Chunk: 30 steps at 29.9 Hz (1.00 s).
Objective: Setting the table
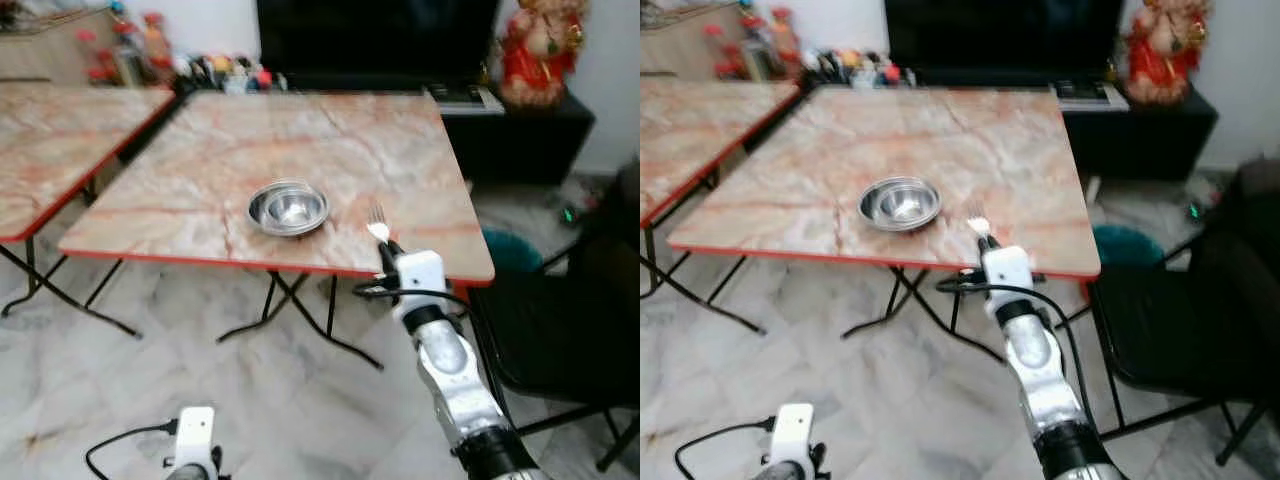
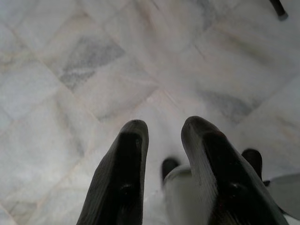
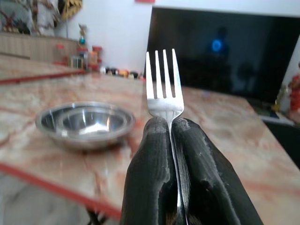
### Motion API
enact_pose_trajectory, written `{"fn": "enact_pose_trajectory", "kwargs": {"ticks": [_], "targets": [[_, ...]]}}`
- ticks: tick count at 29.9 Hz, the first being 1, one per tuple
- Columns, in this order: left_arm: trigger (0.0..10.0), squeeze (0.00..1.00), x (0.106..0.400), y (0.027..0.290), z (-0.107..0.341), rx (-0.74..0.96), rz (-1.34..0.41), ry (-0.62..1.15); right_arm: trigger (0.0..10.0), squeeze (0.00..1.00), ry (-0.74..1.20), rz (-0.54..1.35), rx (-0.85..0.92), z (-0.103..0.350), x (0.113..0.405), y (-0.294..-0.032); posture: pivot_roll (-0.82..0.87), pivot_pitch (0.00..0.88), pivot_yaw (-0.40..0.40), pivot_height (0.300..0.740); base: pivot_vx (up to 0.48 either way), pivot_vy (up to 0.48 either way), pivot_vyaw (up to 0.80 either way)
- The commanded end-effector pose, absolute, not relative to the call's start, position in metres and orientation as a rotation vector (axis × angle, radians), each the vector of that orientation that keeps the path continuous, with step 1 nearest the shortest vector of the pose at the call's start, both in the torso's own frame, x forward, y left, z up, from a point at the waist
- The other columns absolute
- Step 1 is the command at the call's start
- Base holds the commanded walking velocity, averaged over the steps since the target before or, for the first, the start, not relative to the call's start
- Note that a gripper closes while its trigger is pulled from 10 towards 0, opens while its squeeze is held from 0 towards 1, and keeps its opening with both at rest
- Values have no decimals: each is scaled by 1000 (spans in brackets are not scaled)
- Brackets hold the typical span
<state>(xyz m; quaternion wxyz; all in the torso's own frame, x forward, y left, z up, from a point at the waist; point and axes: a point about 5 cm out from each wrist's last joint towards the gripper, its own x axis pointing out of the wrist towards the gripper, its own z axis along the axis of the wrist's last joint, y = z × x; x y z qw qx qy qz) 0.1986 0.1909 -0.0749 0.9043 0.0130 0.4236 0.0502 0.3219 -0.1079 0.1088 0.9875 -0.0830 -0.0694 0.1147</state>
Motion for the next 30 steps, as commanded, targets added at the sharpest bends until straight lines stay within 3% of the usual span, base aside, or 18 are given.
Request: {"fn": "enact_pose_trajectory", "kwargs": {"ticks": [1,30], "targets": [[10000,0,197,203,-74,39,137,875,10000,0,-166,257,-156,116,323,-97,-40,0,7,719,345,0,0],[10000,0,196,201,-75,28,140,879,10000,0,-158,250,-147,115,324,-99,-40,0,-4,719,333,0,0]]}}
